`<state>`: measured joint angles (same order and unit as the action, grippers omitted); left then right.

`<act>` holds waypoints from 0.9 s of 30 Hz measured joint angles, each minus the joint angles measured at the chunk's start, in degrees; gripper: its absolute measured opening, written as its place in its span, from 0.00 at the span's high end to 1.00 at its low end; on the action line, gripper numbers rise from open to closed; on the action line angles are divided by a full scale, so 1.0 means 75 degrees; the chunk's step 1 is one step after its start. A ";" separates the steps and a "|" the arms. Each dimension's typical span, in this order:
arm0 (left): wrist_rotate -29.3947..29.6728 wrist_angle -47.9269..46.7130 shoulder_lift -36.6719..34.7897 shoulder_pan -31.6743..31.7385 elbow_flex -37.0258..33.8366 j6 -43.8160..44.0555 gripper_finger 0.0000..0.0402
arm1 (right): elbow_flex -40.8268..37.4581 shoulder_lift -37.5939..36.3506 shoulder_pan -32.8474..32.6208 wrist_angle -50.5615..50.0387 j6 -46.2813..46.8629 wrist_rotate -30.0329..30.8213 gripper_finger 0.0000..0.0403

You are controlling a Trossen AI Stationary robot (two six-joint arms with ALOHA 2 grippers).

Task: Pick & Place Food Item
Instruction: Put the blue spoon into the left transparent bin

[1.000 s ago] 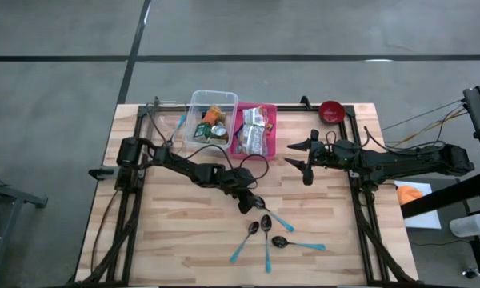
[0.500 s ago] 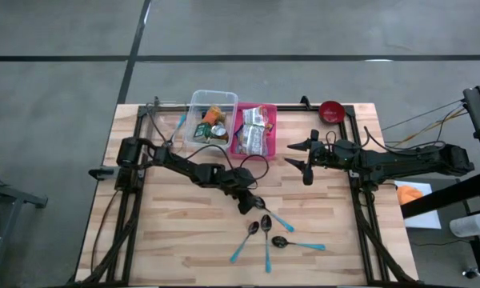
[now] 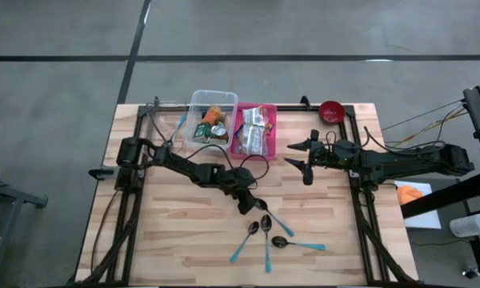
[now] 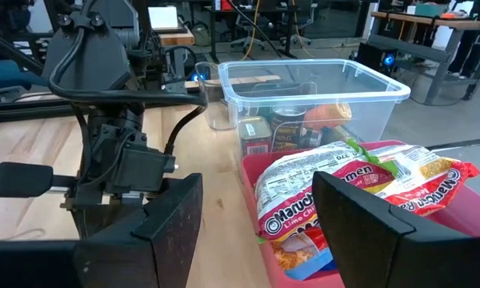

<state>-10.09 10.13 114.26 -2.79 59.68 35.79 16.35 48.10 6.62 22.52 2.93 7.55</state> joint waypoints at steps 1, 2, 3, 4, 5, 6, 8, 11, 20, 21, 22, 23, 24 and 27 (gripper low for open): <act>0.0000 0.0000 0.0000 0.0000 0.0000 0.0000 0.99 | 0.0000 0.0002 0.0001 0.0000 -0.0008 0.0000 0.42; 0.0000 0.0000 0.0000 0.0000 0.0000 0.0000 0.99 | -0.0001 0.0001 0.0002 0.0000 -0.0011 0.0000 0.42; 0.0000 0.0000 0.0000 0.0000 0.0000 0.0002 0.99 | 0.0001 0.0003 -0.0001 0.0000 -0.0010 0.0000 0.42; 0.0002 0.0000 0.0000 0.0002 0.0000 0.0002 1.00 | -0.0002 0.0000 0.0002 0.0000 0.0001 0.0000 0.42; 0.0002 0.0000 -0.0001 0.0007 0.0000 0.0000 1.00 | 0.0000 0.0000 0.0000 0.0000 0.0000 0.0000 0.42; 0.0003 -0.0001 -0.0004 0.0010 0.0000 0.0000 1.00 | -0.0001 0.0002 0.0001 0.0000 -0.0010 0.0000 0.42; 0.0003 -0.0003 -0.0006 0.0024 0.0000 0.0002 1.00 | 0.0001 0.0002 0.0000 0.0000 -0.0006 0.0000 0.42; 0.0000 -0.0129 -0.0014 0.0051 0.0017 0.0003 1.00 | -0.0001 0.0001 0.0001 0.0000 -0.0012 0.0001 0.42; 0.0287 -0.1053 -0.0485 0.0119 -0.0003 0.0053 1.00 | 0.0001 0.0002 0.0001 0.0001 -0.0013 0.0000 0.42; 0.0365 -0.1213 -0.0578 0.0119 -0.0003 0.0059 1.00 | -0.0001 0.0001 0.0002 0.0003 -0.0011 0.0002 0.42; 0.0437 -0.1411 -0.0649 0.0119 -0.0003 0.0112 1.00 | -0.0002 0.0001 0.0000 0.0003 -0.0003 0.0001 0.42; 0.0542 -0.1644 -0.0743 0.0119 -0.0003 0.0203 1.00 | 0.0001 0.0001 0.0002 0.0003 -0.0003 0.0000 0.42; 0.0639 -0.1942 -0.0823 0.0119 -0.0003 0.0319 1.00 | -0.0001 0.0003 -0.0001 0.0003 -0.0009 0.0002 0.42; 0.0996 -0.2743 -0.1108 0.0119 -0.0003 0.0718 1.00 | -0.0001 0.0003 -0.0001 0.0003 -0.0002 0.0000 0.42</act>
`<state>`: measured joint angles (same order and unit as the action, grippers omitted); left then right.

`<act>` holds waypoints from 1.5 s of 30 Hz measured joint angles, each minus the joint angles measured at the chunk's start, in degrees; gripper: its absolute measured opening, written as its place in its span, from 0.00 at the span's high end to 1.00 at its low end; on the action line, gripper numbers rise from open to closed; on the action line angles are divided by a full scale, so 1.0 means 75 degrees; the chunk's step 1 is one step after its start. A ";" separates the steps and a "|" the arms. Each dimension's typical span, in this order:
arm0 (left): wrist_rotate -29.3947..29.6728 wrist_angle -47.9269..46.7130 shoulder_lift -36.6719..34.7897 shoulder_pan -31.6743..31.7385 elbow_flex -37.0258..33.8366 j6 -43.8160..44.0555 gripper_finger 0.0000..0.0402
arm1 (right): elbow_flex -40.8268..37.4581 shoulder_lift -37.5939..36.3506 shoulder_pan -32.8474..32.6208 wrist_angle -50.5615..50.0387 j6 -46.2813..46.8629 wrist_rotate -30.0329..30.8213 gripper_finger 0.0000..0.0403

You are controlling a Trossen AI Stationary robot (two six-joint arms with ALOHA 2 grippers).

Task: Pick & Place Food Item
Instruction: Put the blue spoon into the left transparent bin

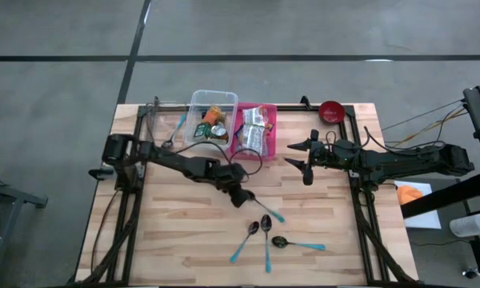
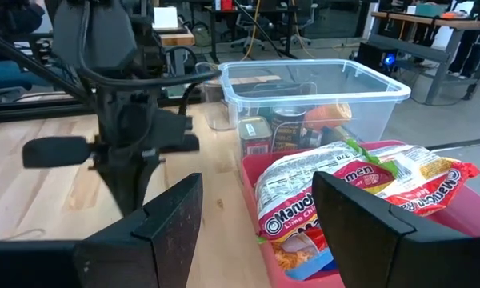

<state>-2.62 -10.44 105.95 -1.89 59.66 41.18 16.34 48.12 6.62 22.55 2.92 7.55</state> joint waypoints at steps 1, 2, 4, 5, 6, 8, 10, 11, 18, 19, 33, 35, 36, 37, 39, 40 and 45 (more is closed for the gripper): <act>0.0127 -0.0278 -0.0099 -0.0010 0.0000 0.0141 1.00 | 0.0000 -0.0002 0.0002 0.0000 -0.0002 0.0000 0.42; 0.0248 -0.0520 -0.0200 -0.0021 0.0000 0.0292 1.00 | 0.0000 -0.0001 0.0002 0.0000 -0.0011 0.0002 0.42; 0.0485 -0.1197 -0.0382 -0.0057 0.0000 0.0685 1.00 | 0.0001 0.0000 0.0001 0.0000 0.0002 0.0001 0.42; 0.0572 -0.1502 -0.0464 -0.0073 -0.0003 0.0867 1.00 | 0.0001 -0.0003 0.0002 0.0000 0.0001 0.0001 0.42; 0.0648 -0.1807 -0.0548 -0.0099 -0.0003 0.1072 1.00 | 0.0000 0.0000 0.0000 0.0000 -0.0010 0.0001 0.42; 0.0820 -0.2444 -0.0702 -0.0155 -0.0003 0.1565 1.00 | 0.0002 0.0000 0.0000 0.0000 -0.0002 0.0000 0.42; 0.0975 -0.3096 -0.0827 -0.0235 -0.0003 0.2125 1.00 | 0.0000 0.0000 0.0000 -0.0003 -0.0005 0.0000 0.42; 0.1033 -0.3435 -0.0868 -0.0283 -0.0009 0.2414 1.00 | 0.0000 0.0000 0.0002 -0.0003 -0.0009 0.0000 0.42; 0.1158 -0.5465 -0.0958 -0.0694 -0.0012 0.4351 1.00 | 0.0000 -0.0003 0.0002 0.0000 0.0003 0.0002 0.42; 0.1159 -0.5727 -0.0958 -0.0764 -0.0014 0.4614 1.00 | 0.0002 0.0000 0.0000 -0.0001 0.0000 0.0002 0.42; 0.0888 -0.7405 -0.0964 -0.1979 -0.0378 0.7873 1.00 | 0.0001 -0.0001 0.0002 -0.0003 -0.0002 0.0001 0.42; 0.0759 -0.7387 -0.0964 -0.2166 -0.0585 0.8334 1.00 | 0.0002 -0.0003 0.0000 -0.0003 -0.0009 0.0000 0.42; 0.0724 -0.7386 -0.0964 -0.2250 -0.0669 0.8570 1.00 | 0.0000 -0.0002 0.0002 -0.0003 -0.0001 0.0000 0.42; 0.0689 -0.7377 -0.0964 -0.2316 -0.0730 0.8768 1.00 | 0.0002 0.0000 0.0002 -0.0003 -0.0002 0.0000 0.42; 0.0666 -0.7295 -0.0964 -0.2419 -0.0798 0.8995 1.00 | 0.0002 0.0000 0.0002 -0.0003 -0.0009 0.0002 0.42; 0.0665 -0.7257 -0.0964 -0.2450 -0.0816 0.9039 1.00 | 0.0002 -0.0002 0.0002 -0.0003 -0.0007 0.0001 0.42; 0.0649 -0.7202 -0.0964 -0.2533 -0.0816 0.9128 1.00 | 0.0000 0.0000 0.0002 -0.0003 -0.0003 0.0000 0.42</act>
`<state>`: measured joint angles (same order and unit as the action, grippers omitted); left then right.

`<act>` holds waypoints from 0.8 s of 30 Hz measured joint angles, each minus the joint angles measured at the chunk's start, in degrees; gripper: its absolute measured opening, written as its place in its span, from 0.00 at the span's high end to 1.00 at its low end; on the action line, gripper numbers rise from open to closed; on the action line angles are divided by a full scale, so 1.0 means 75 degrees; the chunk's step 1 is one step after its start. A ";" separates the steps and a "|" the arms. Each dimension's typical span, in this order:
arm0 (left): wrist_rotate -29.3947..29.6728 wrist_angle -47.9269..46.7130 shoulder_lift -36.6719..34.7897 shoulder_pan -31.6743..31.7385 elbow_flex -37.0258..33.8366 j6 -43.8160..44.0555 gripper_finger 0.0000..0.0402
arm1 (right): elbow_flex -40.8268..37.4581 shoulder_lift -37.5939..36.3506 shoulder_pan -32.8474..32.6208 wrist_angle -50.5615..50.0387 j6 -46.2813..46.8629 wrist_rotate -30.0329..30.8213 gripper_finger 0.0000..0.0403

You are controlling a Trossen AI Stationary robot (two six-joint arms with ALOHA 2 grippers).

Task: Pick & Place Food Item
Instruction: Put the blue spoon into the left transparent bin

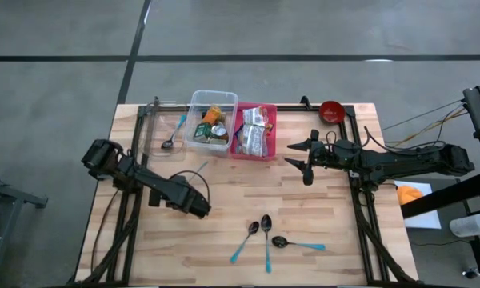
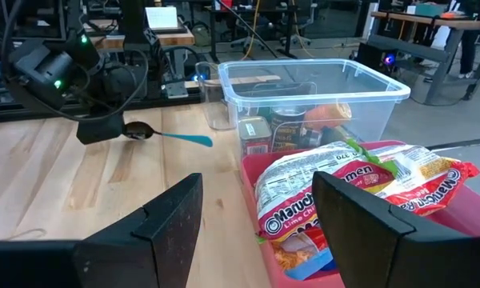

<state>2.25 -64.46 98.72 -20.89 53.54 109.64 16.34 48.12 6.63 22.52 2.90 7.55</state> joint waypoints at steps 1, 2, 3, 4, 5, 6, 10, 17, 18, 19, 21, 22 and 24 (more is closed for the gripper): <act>-0.0016 0.0002 0.0000 -0.0005 0.0000 0.0041 1.00 | 0.0000 0.0000 0.0000 0.0000 0.0006 0.0000 0.42; -0.0032 0.0006 0.0000 -0.0005 0.0000 0.0055 1.00 | 0.0002 0.0000 -0.0001 0.0002 -0.0002 0.0002 0.42; -0.0043 0.0011 0.0000 -0.0005 0.0000 0.0080 1.00 | 0.0001 0.0000 -0.0003 0.0000 -0.0006 0.0002 0.42; -0.0045 0.0013 0.0000 -0.0005 0.0000 0.0104 1.00 | 0.0001 0.0000 -0.0002 0.0000 -0.0005 0.0000 0.42; -0.0045 0.0013 0.0000 -0.0005 0.0000 0.0108 1.00 | 0.0001 0.0000 -0.0001 0.0000 0.0004 0.0001 0.42; -0.0046 0.0016 0.0000 -0.0005 0.0000 0.0111 0.99 | 0.0000 -0.0002 0.0000 0.0000 0.0005 0.0003 0.42; -0.0068 0.0042 -0.0005 -0.0005 0.0000 0.0011 0.96 | 0.0003 -0.0001 0.0000 0.0000 0.0005 0.0000 0.42; -0.0080 0.0042 -0.0015 -0.0008 0.0000 -0.0017 0.87 | 0.0002 -0.0001 0.0000 0.0000 -0.0008 0.0000 0.42; -0.0087 0.0042 -0.0015 -0.0008 0.0000 -0.0020 0.86 | 0.0002 -0.0002 -0.0003 0.0000 -0.0005 0.0002 0.42; -0.0099 0.0042 -0.0015 -0.0008 0.0000 -0.0019 0.84 | 0.0003 0.0000 -0.0003 0.0000 0.0003 0.0000 0.42; -0.0098 0.0046 -0.0015 -0.0008 0.0000 -0.0017 0.82 | 0.0003 0.0000 0.0000 0.0000 -0.0005 0.0002 0.42; -0.0098 0.0048 -0.0015 -0.0008 0.0000 -0.0017 0.80 | 0.0001 0.0000 -0.0002 0.0000 -0.0006 0.0001 0.42; -0.0098 0.0051 -0.0015 -0.0008 0.0000 -0.0017 0.77 | 0.0003 -0.0001 0.0000 0.0000 0.0004 0.0003 0.42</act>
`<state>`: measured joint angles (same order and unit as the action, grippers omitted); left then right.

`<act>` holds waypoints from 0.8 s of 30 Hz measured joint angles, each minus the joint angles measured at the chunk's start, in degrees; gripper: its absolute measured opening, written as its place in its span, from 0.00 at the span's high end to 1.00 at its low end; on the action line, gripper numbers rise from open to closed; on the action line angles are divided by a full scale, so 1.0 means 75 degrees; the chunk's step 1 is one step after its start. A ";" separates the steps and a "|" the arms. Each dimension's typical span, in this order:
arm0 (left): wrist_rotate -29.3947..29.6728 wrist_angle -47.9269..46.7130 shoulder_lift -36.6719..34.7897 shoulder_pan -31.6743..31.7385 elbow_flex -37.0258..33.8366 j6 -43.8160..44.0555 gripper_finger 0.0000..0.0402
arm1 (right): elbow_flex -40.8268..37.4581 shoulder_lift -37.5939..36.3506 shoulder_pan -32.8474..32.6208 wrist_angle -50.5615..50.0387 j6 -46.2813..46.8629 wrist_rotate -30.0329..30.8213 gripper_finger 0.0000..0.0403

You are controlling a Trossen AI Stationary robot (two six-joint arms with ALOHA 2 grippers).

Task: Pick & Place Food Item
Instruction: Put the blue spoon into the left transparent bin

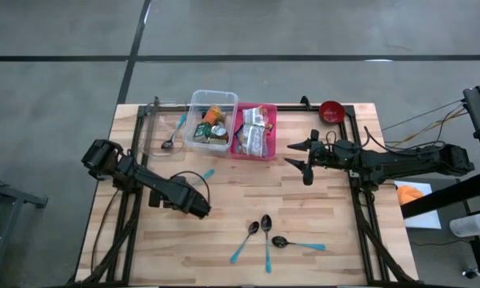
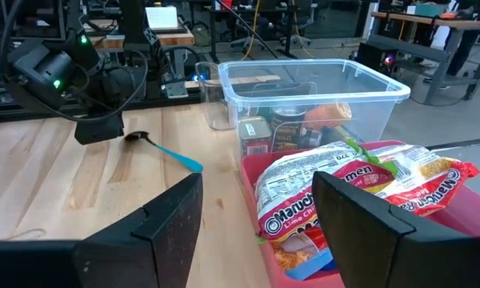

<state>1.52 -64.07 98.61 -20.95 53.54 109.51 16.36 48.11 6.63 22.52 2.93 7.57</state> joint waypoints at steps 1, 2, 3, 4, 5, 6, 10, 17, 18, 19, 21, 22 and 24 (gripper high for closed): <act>0.0000 0.0000 0.0000 0.0000 0.0000 0.0000 0.76 | -0.0002 0.0001 0.0000 0.0000 -0.0005 -0.0003 0.42; 0.0000 0.0003 0.0000 0.0000 0.0000 0.0000 0.74 | -0.0003 0.0001 0.0000 0.0000 -0.0012 -0.0001 0.42; 0.0000 0.0006 0.0000 0.0000 0.0000 0.0000 0.73 | -0.0002 0.0001 0.0000 0.0000 -0.0010 -0.0003 0.42; 0.0000 0.0009 0.0000 0.0000 0.0005 -0.0003 0.71 | 0.0000 0.0001 -0.0003 0.0000 -0.0001 -0.0003 0.42; 0.0000 0.0013 -0.0002 0.0000 0.0013 -0.0029 0.70 | -0.0001 0.0001 -0.0001 0.0000 -0.0001 -0.0003 0.42; 0.0003 0.0028 -0.0016 0.0000 0.0028 -0.0077 0.69 | -0.0001 0.0001 -0.0002 0.0000 -0.0009 -0.0001 0.42; 0.0114 0.0025 -0.0041 0.0017 0.0248 -0.1070 0.66 | -0.0003 0.0001 0.0000 0.0000 0.0001 -0.0003 0.42; 0.1297 -0.0166 -0.0073 0.0029 0.0731 -0.3080 0.66 | -0.0001 0.0000 -0.0001 0.0001 -0.0010 -0.0002 0.42; 0.1413 -0.0178 -0.0096 0.0035 0.0778 -0.3229 0.66 | -0.0002 0.0001 -0.0001 0.0000 -0.0001 -0.0001 0.42; 0.1522 -0.0191 -0.0128 0.0044 0.0811 -0.3387 0.66 | -0.0003 0.0000 -0.0003 0.0002 0.0000 -0.0001 0.42; 0.1852 -0.0195 -0.0203 0.0055 0.0855 -0.3695 0.66 | -0.0001 0.0001 -0.0003 0.0002 -0.0012 0.0000 0.42; 0.2059 -0.0193 -0.0254 0.0055 0.0860 -0.3847 0.66 | -0.0003 0.0001 0.0000 0.0000 -0.0009 -0.0003 0.42; 0.2563 -0.0181 -0.0347 0.0055 0.0852 -0.4300 0.66 | -0.0003 0.0000 0.0000 0.0001 -0.0004 -0.0002 0.42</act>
<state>20.74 -65.43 96.01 -20.53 59.93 77.26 16.34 48.11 6.63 22.53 2.90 7.56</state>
